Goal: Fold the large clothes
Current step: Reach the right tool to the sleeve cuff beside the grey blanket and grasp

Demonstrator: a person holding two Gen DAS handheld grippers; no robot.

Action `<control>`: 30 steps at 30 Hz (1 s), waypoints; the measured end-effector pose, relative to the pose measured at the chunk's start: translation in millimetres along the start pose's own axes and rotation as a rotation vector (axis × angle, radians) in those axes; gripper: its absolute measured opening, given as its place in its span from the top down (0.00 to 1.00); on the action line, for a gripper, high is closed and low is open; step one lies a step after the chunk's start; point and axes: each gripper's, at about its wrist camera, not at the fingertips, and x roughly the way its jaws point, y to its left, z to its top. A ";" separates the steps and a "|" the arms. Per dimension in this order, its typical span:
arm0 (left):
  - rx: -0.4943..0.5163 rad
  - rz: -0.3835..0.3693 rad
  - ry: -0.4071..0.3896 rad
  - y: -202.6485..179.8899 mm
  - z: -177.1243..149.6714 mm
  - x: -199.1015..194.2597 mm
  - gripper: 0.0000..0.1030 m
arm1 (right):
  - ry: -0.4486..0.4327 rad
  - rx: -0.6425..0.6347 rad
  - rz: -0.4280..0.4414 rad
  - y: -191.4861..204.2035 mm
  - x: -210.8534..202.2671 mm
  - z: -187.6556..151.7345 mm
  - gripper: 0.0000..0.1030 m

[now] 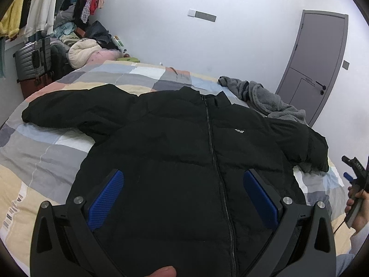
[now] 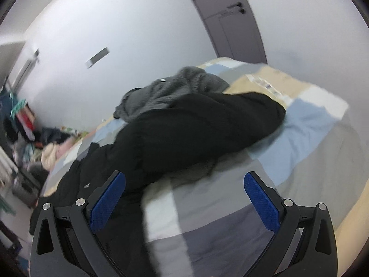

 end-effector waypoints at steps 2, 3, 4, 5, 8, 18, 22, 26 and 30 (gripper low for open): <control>0.000 -0.003 0.005 -1.6 -1.0 3.7 0.00 | 0.010 0.076 0.016 -24.9 12.1 -1.1 0.00; 0.002 -0.006 0.008 -2.0 -1.2 4.9 0.00 | 0.014 0.132 0.038 -38.7 17.4 -1.9 0.01; 0.005 -0.004 0.011 -2.7 -1.5 6.3 0.00 | 0.012 0.173 0.050 -49.3 20.4 -2.8 0.01; 0.004 -0.003 0.013 -2.5 -1.5 6.8 0.00 | 0.005 0.204 0.058 -57.2 22.5 -3.5 0.02; -0.002 -0.006 0.017 -4.6 -0.7 11.6 0.00 | -0.004 0.337 0.092 -89.7 32.1 -10.2 0.08; -0.041 -0.010 0.035 -8.4 -1.8 30.4 0.00 | -0.048 0.666 0.221 -166.3 74.4 -18.3 0.17; -0.037 -0.002 0.038 -12.9 -3.7 37.6 0.00 | -0.095 0.689 0.213 -182.0 101.6 12.3 0.18; -0.042 0.004 0.046 -18.5 -3.4 45.6 0.00 | -0.108 0.708 0.199 -197.3 125.6 37.6 0.20; -0.073 0.009 0.064 -19.5 -2.5 56.2 0.00 | -0.134 0.704 0.187 -205.4 141.4 59.0 0.21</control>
